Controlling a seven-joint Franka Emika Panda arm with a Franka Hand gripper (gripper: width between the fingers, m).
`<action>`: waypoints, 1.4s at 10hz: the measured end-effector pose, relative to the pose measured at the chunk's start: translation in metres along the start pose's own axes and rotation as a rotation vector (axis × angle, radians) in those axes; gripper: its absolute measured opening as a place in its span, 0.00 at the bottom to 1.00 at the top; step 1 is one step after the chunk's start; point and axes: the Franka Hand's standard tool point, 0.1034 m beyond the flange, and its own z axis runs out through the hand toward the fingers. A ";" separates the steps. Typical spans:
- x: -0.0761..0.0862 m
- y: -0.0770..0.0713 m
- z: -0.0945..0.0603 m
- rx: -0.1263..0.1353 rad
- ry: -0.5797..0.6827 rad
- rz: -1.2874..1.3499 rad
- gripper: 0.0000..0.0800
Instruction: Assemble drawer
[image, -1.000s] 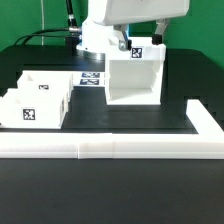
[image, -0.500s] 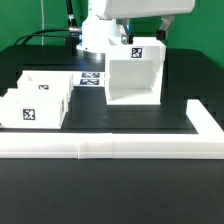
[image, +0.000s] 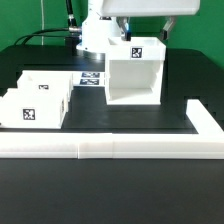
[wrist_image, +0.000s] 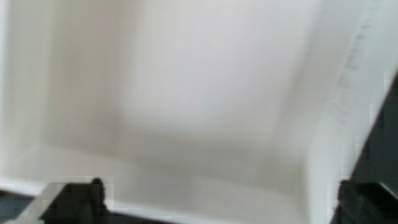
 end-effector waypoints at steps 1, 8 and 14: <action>-0.002 -0.009 0.002 0.006 -0.007 0.046 0.81; -0.024 -0.043 0.031 0.014 -0.004 0.106 0.66; -0.021 -0.040 0.029 0.016 -0.016 0.143 0.05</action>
Offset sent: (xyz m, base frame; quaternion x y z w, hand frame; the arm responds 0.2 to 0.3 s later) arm -0.0318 0.0294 -0.0142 0.0043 0.0271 0.0406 0.9988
